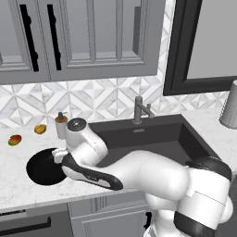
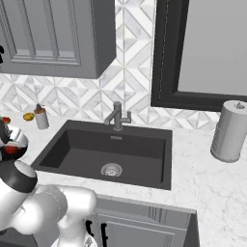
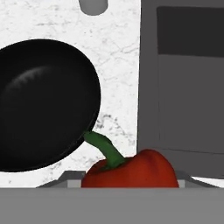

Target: Pick the bell pepper from the sink and place it in the bowl. Then pick the bowl and place it in the microwave. Then close the microwave door and press the start button.

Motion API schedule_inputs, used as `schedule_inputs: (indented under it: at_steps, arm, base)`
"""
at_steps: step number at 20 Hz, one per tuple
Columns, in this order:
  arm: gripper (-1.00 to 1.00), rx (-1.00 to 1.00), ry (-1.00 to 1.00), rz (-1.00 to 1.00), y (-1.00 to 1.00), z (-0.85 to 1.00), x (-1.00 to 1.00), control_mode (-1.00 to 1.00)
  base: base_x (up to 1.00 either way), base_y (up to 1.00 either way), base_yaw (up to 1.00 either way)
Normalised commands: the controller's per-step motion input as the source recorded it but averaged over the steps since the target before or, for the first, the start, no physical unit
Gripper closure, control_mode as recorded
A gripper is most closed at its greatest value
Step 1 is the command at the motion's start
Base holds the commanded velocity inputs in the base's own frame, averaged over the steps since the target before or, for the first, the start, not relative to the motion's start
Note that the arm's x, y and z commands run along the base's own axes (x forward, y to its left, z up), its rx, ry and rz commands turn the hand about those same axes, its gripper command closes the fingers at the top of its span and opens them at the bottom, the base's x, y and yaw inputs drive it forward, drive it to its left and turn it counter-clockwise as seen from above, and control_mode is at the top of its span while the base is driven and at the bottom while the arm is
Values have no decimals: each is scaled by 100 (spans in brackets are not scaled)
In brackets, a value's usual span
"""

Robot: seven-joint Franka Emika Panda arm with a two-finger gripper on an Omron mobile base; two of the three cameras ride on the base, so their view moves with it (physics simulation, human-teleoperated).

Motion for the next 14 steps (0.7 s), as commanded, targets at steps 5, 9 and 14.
schedule_inputs:
  at_steps: [5, 9, 14]
  arm:
    - [100, 0, 11, 2, 51, 0, 10, -100]
    - [100, 0, 15, 0, 33, 0, 22, -100]
    - [100, -1, 19, -2, 23, -2, 30, -100]
  base:
    - [0, 0, 0]
    - [0, 0, 0]
    - [0, 0, 0]
